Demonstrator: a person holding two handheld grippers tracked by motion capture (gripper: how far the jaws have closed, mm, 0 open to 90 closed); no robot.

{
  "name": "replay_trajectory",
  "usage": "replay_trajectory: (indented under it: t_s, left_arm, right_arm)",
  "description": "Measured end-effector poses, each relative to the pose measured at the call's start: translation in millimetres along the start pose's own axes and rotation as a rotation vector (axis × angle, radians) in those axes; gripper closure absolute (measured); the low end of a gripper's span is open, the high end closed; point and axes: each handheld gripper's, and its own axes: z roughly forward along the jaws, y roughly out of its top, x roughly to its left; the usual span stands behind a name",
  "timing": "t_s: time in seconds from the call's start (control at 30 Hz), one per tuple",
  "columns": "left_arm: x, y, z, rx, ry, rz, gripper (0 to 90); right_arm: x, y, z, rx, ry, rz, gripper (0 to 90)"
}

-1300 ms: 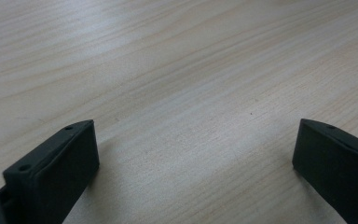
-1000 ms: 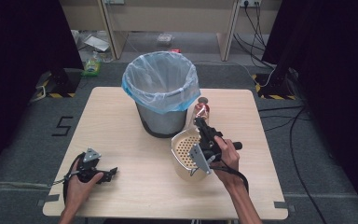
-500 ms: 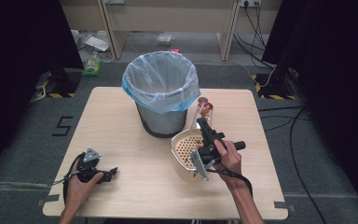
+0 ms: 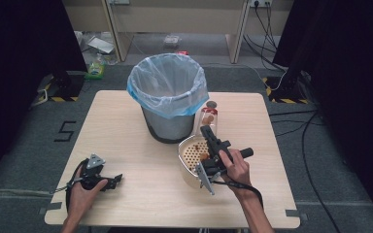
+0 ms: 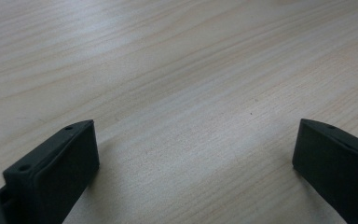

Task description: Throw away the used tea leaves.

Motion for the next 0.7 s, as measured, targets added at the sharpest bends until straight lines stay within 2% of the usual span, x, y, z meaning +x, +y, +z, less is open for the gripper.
replay_trajectory:
  t_s: [0.03, 0.1, 0.13, 0.17, 0.3, 0.37, 0.4, 0.43, 0.47, 0.5, 0.53, 0.67, 0.7]
  left_arm:
    - [0.0, 0.0, 0.0, 0.001, 0.0, 0.001, 0.0]
    - [0.0, 0.0, -0.1, 0.001, 0.0, 0.001, 0.0]
    - [0.0, 0.0, -0.1, 0.001, 0.0, 0.001, 0.0]
    - [0.0, 0.0, 0.0, 0.001, 0.0, 0.001, 0.0]
    - [0.0, 0.0, -0.1, 0.001, 0.0, 0.001, 0.0]
    - [0.0, 0.0, 0.0, 0.001, 0.0, 0.001, 0.0]
    - [0.0, 0.0, 0.0, 0.001, 0.0, 0.001, 0.0]
    - [0.0, 0.0, 0.0, 0.001, 0.0, 0.001, 0.0]
    - [0.0, 0.0, 0.0, 0.001, 0.0, 0.001, 0.0]
    - [0.0, 0.0, -0.1, 0.001, 0.0, 0.001, 0.0]
    - [0.0, 0.0, 0.0, 0.001, 0.0, 0.001, 0.0]
    - [0.0, 0.0, -0.1, 0.001, 0.0, 0.001, 0.0]
    - [0.0, 0.0, -0.1, 0.001, 0.0, 0.001, 0.0]
  right_arm:
    - [0.6, -2.0, 3.1, 0.021, 0.008, 0.005, 88.4]
    - [-0.9, 1.8, -0.4, -0.009, -0.006, 0.0, 88.3]
    - [-2.6, 3.4, 0.2, -0.007, -0.004, -0.019, 88.4]
    - [-1.3, 2.7, 1.7, 0.008, -0.003, -0.01, 88.4]
    - [-2.2, 5.1, 0.3, -0.003, -0.012, -0.031, 88.3]
    - [-5.9, 7.5, -1.7, -0.02, -0.036, -0.041, 88.4]
    - [-7.0, 7.8, -2.1, -0.023, -0.043, -0.031, 88.4]
    - [-3.7, 5.8, 0.2, -0.015, -0.029, -0.03, 88.3]
    - [1.3, 3.9, 1.7, -0.001, -0.01, -0.054, 88.4]
    - [2.3, 4.6, -0.2, -0.021, -0.016, -0.064, 88.4]
    - [1.5, 5.1, -1.7, -0.034, -0.034, -0.047, 88.4]
    - [-5.4, 3.3, -0.4, -0.011, -0.044, -0.019, 88.4]
    - [-7.6, 4.1, -1.9, -0.022, -0.055, -0.029, 88.4]
